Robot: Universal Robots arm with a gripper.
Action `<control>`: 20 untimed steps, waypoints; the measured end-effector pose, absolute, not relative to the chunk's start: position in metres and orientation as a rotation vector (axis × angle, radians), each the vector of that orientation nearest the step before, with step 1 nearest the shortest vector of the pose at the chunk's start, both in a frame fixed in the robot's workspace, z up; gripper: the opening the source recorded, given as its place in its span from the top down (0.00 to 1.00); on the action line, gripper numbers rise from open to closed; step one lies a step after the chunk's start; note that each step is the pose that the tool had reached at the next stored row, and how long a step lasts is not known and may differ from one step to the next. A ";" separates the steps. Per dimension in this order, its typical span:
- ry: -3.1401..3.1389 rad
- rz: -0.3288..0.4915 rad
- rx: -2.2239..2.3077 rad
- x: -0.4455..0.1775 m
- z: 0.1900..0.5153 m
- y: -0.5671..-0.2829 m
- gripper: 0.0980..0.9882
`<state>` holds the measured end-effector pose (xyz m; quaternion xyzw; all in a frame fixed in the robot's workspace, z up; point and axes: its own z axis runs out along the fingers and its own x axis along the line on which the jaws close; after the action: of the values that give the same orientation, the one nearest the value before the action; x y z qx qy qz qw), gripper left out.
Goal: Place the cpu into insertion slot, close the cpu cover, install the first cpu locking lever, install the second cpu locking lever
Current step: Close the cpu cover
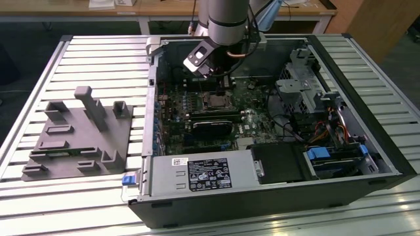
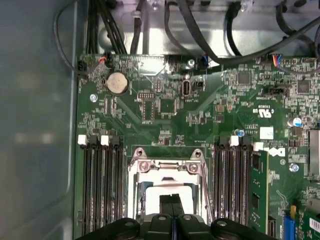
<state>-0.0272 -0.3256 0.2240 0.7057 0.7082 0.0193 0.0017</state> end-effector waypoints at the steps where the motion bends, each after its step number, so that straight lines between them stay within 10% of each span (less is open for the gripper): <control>1: 2.223 0.060 2.215 -0.027 0.224 -0.326 0.99; 20: 2.380 0.058 2.046 -0.027 0.224 -0.326 0.99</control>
<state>-0.0274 -0.3256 0.2238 0.6516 0.7583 0.0185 0.0012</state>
